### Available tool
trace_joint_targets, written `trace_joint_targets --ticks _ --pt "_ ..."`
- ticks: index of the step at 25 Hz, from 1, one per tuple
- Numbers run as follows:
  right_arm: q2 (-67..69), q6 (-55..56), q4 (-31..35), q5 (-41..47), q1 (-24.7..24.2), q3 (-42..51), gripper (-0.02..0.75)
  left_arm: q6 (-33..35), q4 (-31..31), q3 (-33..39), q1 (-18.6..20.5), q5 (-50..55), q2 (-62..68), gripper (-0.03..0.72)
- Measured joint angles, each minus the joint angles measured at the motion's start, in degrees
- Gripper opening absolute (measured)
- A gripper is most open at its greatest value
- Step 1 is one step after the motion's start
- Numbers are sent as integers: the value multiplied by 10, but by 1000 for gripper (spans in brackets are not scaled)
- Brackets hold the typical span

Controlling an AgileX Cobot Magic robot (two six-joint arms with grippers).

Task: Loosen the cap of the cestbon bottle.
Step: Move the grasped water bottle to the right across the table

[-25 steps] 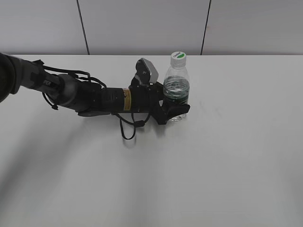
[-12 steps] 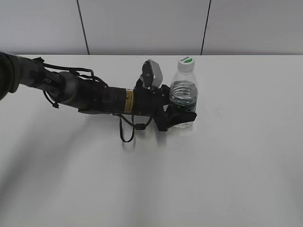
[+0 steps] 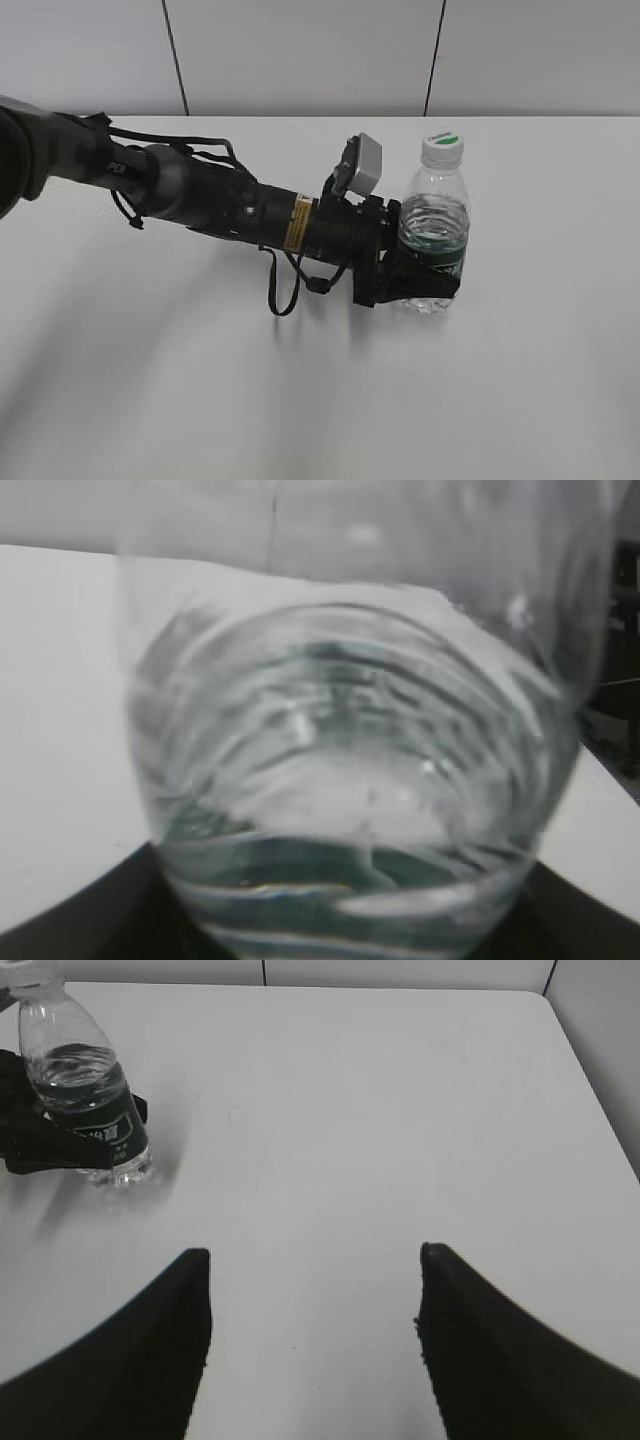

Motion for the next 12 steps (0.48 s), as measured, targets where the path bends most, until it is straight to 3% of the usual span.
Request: trace_joint_targets --ticks 12 --pt "0 0 0 0 0 0 496 -13 19 0 -56 8 0 504"
